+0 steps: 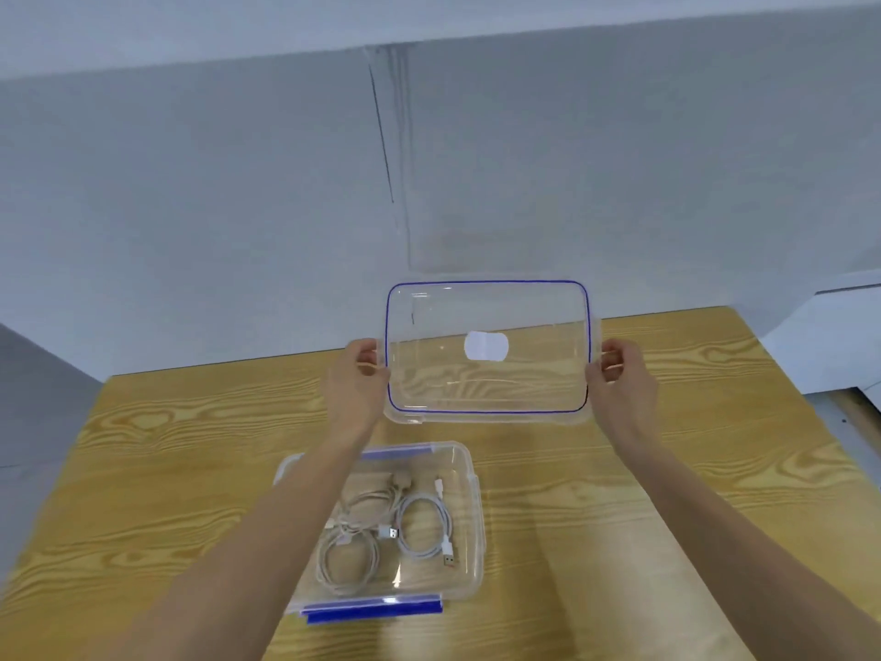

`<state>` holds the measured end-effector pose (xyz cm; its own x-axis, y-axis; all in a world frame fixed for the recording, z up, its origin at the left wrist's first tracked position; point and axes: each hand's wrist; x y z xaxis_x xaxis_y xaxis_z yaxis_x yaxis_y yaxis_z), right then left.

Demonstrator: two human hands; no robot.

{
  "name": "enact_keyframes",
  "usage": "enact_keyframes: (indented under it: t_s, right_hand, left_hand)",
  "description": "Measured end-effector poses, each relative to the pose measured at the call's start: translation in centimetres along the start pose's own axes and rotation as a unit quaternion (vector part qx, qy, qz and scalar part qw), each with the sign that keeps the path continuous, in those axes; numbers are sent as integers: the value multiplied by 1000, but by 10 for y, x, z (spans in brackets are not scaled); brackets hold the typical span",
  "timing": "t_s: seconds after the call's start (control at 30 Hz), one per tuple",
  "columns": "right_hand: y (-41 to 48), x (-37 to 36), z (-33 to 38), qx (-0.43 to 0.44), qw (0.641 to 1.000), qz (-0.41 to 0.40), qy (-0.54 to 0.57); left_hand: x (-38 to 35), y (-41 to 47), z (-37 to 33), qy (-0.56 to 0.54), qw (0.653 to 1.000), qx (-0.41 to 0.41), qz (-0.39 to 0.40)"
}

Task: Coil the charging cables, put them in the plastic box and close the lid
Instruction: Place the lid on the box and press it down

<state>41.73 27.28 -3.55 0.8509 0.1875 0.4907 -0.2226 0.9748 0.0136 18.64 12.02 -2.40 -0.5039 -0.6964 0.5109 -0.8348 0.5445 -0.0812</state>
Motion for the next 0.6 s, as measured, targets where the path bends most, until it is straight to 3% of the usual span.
enact_keyframes:
  t_s: [0.27, 0.47, 0.6]
  right_hand:
    - [-38, -19, 47, 31, 989, 134, 45]
    - [-76, -40, 63, 122, 987, 101, -22]
    - [-95, -51, 61, 91, 991, 89, 41]
  left_hand:
    - [99, -15, 18, -87, 994, -47, -34]
    - [145, -28, 46, -157, 987, -24, 23]
    - [167, -32, 70, -308, 948, 23, 71]
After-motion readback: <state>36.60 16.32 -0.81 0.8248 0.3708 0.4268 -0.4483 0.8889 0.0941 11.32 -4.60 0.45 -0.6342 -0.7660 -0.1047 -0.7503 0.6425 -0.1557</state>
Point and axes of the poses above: each hand's wrist, its own y-axis towards the middle knuckle, its own x-axis out of the back of the hand, z = x × y, and after that the axes turned 3 degrees about z, right-handed
